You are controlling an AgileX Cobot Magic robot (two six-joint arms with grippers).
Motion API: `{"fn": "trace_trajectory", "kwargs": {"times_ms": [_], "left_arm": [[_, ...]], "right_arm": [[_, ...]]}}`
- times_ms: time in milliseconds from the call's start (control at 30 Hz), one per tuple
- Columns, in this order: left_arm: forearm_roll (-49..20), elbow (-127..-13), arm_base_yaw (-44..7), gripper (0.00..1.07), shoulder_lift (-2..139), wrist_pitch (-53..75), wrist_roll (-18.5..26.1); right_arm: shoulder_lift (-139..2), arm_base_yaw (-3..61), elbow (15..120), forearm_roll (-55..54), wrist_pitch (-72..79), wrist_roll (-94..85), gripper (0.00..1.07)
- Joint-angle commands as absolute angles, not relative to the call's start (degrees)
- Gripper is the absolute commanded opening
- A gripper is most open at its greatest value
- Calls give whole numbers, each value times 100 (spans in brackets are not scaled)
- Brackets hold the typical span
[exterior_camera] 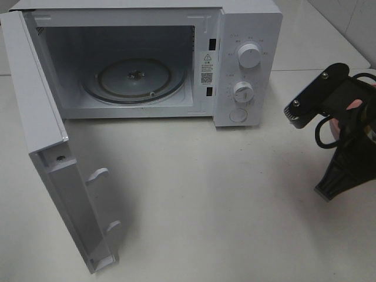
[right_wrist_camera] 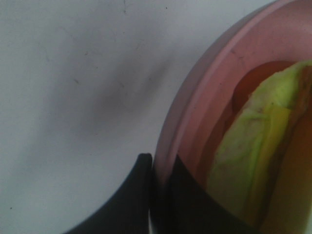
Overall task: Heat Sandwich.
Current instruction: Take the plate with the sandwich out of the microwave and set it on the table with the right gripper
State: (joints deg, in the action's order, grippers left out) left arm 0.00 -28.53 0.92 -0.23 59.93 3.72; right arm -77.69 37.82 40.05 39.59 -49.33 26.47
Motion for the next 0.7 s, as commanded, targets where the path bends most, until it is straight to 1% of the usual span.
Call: {"fn": "trace_trajectory", "kwargs": {"times_ms": [33, 100, 333, 367, 400, 533, 700], "left_arm": [[-46, -2836, 86, 101, -160, 5942, 367], [-46, -2836, 86, 101, -160, 5942, 367], [-46, -2836, 86, 101, -160, 5942, 367], [-46, -2836, 86, 101, -160, 5942, 367], [-46, -2836, 86, 101, -160, 5942, 367], [-46, -2836, 86, 101, -160, 5942, 367], [-46, -2836, 86, 101, -160, 5942, 367]], "right_arm": [[-7867, 3558, 4097, 4228, -4973, 2767, 1], [-7895, 3323, 4097, 4280, -4927, 2767, 1], [-7895, 2899, 4097, 4320, -4790, 2767, 1], [-7895, 2739, 4097, 4326, -4778, 2802, 1], [-7895, 2739, 4097, 4326, -4778, 2802, 1], [-7895, 2366, 4097, 4326, -4647, 2893, 1], [-7895, 2103, 4097, 4343, -4481, 2893, 1]]}}
